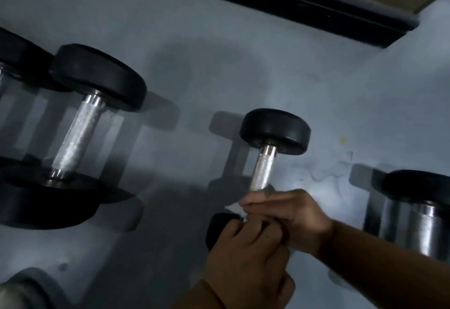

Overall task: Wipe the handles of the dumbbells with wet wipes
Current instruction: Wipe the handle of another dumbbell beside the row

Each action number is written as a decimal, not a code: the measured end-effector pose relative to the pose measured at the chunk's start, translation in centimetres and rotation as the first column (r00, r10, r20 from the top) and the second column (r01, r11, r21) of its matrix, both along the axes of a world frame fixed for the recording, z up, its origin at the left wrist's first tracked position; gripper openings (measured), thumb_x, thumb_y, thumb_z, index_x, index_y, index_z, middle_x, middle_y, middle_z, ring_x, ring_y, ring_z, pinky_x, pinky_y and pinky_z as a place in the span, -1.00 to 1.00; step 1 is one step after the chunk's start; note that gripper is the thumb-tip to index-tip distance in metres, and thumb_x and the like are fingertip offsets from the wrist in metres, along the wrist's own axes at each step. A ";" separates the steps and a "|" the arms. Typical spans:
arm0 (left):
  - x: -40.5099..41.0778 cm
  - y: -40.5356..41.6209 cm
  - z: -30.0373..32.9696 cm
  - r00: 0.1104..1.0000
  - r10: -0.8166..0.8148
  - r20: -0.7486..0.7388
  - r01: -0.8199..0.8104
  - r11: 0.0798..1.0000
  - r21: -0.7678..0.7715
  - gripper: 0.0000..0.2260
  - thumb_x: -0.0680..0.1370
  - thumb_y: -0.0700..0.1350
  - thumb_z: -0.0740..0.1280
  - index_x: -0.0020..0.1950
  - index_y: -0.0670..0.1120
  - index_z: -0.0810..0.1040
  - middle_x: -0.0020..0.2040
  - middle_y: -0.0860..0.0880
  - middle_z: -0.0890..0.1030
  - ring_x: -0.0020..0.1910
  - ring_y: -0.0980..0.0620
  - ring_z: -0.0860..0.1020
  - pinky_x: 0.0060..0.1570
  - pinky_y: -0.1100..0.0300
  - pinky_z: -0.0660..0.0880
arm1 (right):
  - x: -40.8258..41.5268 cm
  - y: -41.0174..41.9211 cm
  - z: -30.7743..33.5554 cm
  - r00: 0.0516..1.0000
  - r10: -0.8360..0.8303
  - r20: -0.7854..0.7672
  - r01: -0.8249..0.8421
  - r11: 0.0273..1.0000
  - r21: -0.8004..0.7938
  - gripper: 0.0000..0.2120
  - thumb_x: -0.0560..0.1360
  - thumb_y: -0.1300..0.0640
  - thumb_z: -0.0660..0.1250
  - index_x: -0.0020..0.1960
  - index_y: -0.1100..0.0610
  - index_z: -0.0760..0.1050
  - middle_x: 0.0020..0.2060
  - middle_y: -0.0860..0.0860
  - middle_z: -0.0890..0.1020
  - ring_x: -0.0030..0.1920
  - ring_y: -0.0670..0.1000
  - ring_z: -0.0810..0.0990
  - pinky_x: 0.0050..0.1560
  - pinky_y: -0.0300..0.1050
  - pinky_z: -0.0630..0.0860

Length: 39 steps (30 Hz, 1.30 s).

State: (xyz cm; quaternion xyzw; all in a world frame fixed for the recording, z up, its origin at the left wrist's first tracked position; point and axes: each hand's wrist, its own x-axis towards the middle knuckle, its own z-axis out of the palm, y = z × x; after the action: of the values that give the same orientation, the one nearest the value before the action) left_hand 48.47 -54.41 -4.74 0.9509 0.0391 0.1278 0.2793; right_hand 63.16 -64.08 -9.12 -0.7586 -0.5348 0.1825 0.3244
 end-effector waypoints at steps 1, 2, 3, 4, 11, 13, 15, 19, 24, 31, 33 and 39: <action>0.0 0.0 0.1 1.000 0.001 0.008 -0.001 1.000 -0.004 -0.86 0.26 -0.03 0.40 -0.26 -0.06 0.61 -0.15 -0.09 0.59 -0.21 -0.12 0.53 -0.27 0.07 0.37 | 0.5 0.1 0.4 0.995 0.102 0.022 -0.103 0.994 0.044 -0.88 0.52 0.22 0.46 0.04 0.16 0.73 0.12 0.06 0.71 0.09 -0.05 0.70 0.17 -0.14 0.61; 0.0 -0.1 0.1 1.000 0.003 0.024 -0.003 1.000 -0.003 -0.88 0.27 -0.03 0.39 -0.28 -0.06 0.58 -0.17 -0.08 0.57 -0.23 -0.12 0.50 -0.29 0.07 0.35 | 1.1 0.7 0.8 0.989 0.131 0.072 -0.134 0.990 0.046 -0.88 0.53 0.18 0.47 0.05 0.16 0.73 0.13 0.02 0.71 0.11 -0.10 0.69 0.16 -0.14 0.61; 0.0 -0.2 0.0 0.999 0.006 0.047 -0.006 1.000 -0.001 -0.91 0.30 -0.05 0.38 -0.31 -0.05 0.54 -0.19 -0.07 0.54 -0.26 -0.11 0.46 -0.31 0.07 0.33 | 2.2 1.3 0.9 0.994 0.098 0.053 -0.101 0.992 0.069 -0.88 0.54 0.16 0.48 0.05 0.15 0.73 0.12 -0.01 0.71 0.12 -0.14 0.68 0.13 -0.13 0.63; 0.0 -0.2 -0.1 0.997 0.015 0.074 -0.015 1.000 0.000 -0.91 0.35 -0.07 0.34 -0.33 -0.05 0.51 -0.21 -0.07 0.50 -0.28 -0.10 0.43 -0.32 0.08 0.31 | 3.4 1.9 1.2 0.999 0.027 0.040 -0.030 0.997 0.072 -0.87 0.53 0.16 0.48 0.05 0.15 0.73 0.11 -0.02 0.71 0.12 -0.15 0.68 0.12 -0.09 0.64; -0.2 0.5 0.2 0.999 0.029 0.040 -0.030 0.999 0.031 -0.84 0.32 0.00 0.41 -0.30 -0.04 0.50 -0.18 -0.05 0.51 -0.18 -0.13 0.43 -0.23 0.08 0.19 | 0.2 1.3 0.8 0.999 -0.036 0.023 0.034 0.997 0.065 -0.83 0.54 0.18 0.45 0.12 0.14 0.70 0.15 0.02 0.70 0.16 -0.05 0.68 0.20 0.04 0.62; -0.3 0.7 0.5 0.999 0.033 0.007 -0.033 0.999 0.002 -0.83 0.30 -0.02 0.40 -0.33 -0.05 0.44 -0.22 -0.06 0.48 -0.21 -0.15 0.43 -0.24 0.07 0.16 | -0.1 0.8 1.8 0.992 0.125 0.016 -0.125 0.992 -0.007 -0.80 0.57 0.14 0.40 0.18 0.05 0.68 0.18 -0.03 0.69 0.20 -0.05 0.66 0.27 0.05 0.58; -0.4 0.7 0.5 1.000 0.018 0.013 -0.018 1.000 -0.016 -0.82 0.30 -0.04 0.39 -0.33 -0.06 0.41 -0.23 -0.07 0.46 -0.23 -0.16 0.42 -0.27 0.07 0.19 | 1.3 1.5 2.7 0.986 0.145 0.084 -0.142 0.989 -0.040 -0.79 0.56 0.08 0.43 0.17 0.04 0.69 0.17 -0.05 0.69 0.19 -0.13 0.65 0.24 -0.11 0.58; -0.5 0.7 0.3 0.999 0.019 0.029 -0.018 1.000 -0.021 -0.85 0.35 -0.07 0.38 -0.30 -0.08 0.45 -0.22 -0.06 0.45 -0.24 -0.15 0.41 -0.29 0.04 0.28 | 3.9 4.2 3.2 0.967 -0.210 0.143 0.206 0.978 0.043 -0.80 0.52 0.11 0.49 0.13 0.09 0.71 0.12 -0.07 0.70 0.14 -0.21 0.64 0.19 -0.11 0.59; -1.1 1.4 0.6 0.998 -0.007 0.058 0.011 0.997 -0.081 -0.89 0.38 -0.09 0.40 -0.24 -0.09 0.52 -0.20 -0.08 0.47 -0.19 -0.14 0.43 -0.24 0.04 0.26 | -1.4 0.9 3.7 0.998 0.057 -0.022 -0.058 0.996 -0.065 -0.79 0.55 0.09 0.44 0.17 0.02 0.70 0.17 -0.10 0.68 0.21 -0.19 0.62 0.24 -0.18 0.56; -1.2 2.4 0.5 0.997 -0.002 -0.081 -0.007 0.994 -0.114 -0.91 0.42 0.00 0.38 -0.19 0.01 0.52 -0.17 0.02 0.44 -0.18 -0.05 0.41 -0.20 -0.02 0.38 | 3.5 4.7 2.6 0.966 -0.211 0.151 0.209 0.978 0.028 -0.80 0.53 0.03 0.40 0.07 0.07 0.73 0.10 -0.08 0.72 0.11 -0.15 0.68 0.11 -0.07 0.63; -1.1 2.8 0.5 0.996 0.000 -0.090 -0.010 0.994 -0.106 -0.88 0.48 0.05 0.38 -0.16 0.02 0.52 -0.15 0.02 0.46 -0.15 -0.07 0.43 -0.18 -0.01 0.40 | 2.3 4.0 3.0 0.977 -0.168 0.130 0.169 0.986 0.003 -0.79 0.55 -0.01 0.37 0.11 -0.03 0.71 0.11 -0.09 0.71 0.11 -0.17 0.67 0.16 -0.13 0.61; -0.8 2.9 1.3 0.996 0.032 -0.081 -0.038 0.996 -0.080 -0.86 0.50 0.01 0.40 -0.15 -0.01 0.50 -0.12 0.01 0.45 -0.09 -0.09 0.46 -0.17 -0.01 0.43 | 0.0 2.6 4.7 0.976 0.213 0.054 -0.204 0.970 -0.135 -0.81 0.46 0.16 0.42 0.03 -0.01 0.71 0.10 -0.16 0.70 0.06 -0.19 0.65 0.03 -0.22 0.61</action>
State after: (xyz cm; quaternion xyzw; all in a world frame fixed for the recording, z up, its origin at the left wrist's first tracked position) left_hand 47.69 -51.56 -3.40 0.9422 0.0720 0.0930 0.3138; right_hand 63.21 -61.48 -4.46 -0.7232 -0.6094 0.2238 0.2357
